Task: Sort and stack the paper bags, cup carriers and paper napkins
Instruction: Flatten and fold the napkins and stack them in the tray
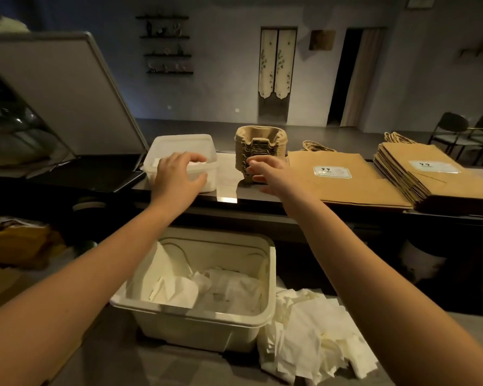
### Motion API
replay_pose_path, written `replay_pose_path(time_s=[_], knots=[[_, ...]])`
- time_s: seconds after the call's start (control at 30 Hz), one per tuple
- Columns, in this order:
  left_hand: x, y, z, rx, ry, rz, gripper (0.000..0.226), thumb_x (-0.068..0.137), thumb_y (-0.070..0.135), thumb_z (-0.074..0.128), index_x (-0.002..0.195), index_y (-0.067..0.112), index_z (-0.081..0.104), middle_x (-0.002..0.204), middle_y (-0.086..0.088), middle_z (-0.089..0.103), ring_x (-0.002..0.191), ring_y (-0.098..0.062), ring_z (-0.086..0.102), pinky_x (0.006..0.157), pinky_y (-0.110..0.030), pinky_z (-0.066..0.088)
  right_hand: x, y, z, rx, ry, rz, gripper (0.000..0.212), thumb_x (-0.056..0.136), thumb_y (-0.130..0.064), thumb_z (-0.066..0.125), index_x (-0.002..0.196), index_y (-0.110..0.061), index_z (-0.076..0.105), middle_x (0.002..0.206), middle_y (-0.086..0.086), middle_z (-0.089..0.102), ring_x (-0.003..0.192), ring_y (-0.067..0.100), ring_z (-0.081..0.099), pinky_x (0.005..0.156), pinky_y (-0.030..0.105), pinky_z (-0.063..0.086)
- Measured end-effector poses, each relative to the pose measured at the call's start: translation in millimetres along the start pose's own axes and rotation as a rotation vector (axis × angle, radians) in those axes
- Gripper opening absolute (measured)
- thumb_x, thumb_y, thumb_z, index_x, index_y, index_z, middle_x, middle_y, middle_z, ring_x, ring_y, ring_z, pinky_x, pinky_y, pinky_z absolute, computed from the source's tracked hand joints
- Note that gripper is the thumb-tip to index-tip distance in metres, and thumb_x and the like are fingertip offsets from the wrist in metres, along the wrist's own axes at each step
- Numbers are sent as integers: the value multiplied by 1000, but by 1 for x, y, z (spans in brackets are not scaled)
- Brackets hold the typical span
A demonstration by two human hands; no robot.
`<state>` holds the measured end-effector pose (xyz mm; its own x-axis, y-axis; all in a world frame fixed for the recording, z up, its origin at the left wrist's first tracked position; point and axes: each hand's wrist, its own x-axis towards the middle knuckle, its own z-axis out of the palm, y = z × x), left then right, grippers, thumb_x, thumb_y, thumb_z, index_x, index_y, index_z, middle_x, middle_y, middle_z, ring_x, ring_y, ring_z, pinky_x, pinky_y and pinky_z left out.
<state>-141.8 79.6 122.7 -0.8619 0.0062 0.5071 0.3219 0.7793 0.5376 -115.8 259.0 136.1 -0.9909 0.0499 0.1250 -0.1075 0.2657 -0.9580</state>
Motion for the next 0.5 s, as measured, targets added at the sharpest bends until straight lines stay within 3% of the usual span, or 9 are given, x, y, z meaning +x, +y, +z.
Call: replay_pose_path(time_s=[0.1, 0.23, 0.5], knots=[[11, -21, -2, 303, -71, -21, 40, 88, 38, 60, 125, 30, 51, 134, 0, 47, 128, -24, 33, 103, -41, 25, 7, -5, 14, -43, -40, 16, 33, 98, -27, 46, 128, -14, 51, 118, 3, 57, 112, 18, 52, 87, 27, 45], [22, -39, -2, 360, -99, -14, 56, 85, 39, 64, 135, 30, 41, 140, -1, 40, 133, -23, 28, 106, -45, 25, 17, -8, 27, -41, -97, 49, 35, 98, -26, 45, 131, -12, 48, 130, 7, 52, 118, 20, 49, 97, 33, 43], [40, -55, -1, 392, -120, 38, 31, 89, 33, 61, 118, 25, 59, 120, 1, 55, 113, -24, 44, 77, -36, 41, 43, 3, 50, 4, -151, 116, 42, 98, -32, 46, 135, -12, 44, 136, 8, 47, 121, 22, 47, 97, 34, 42]])
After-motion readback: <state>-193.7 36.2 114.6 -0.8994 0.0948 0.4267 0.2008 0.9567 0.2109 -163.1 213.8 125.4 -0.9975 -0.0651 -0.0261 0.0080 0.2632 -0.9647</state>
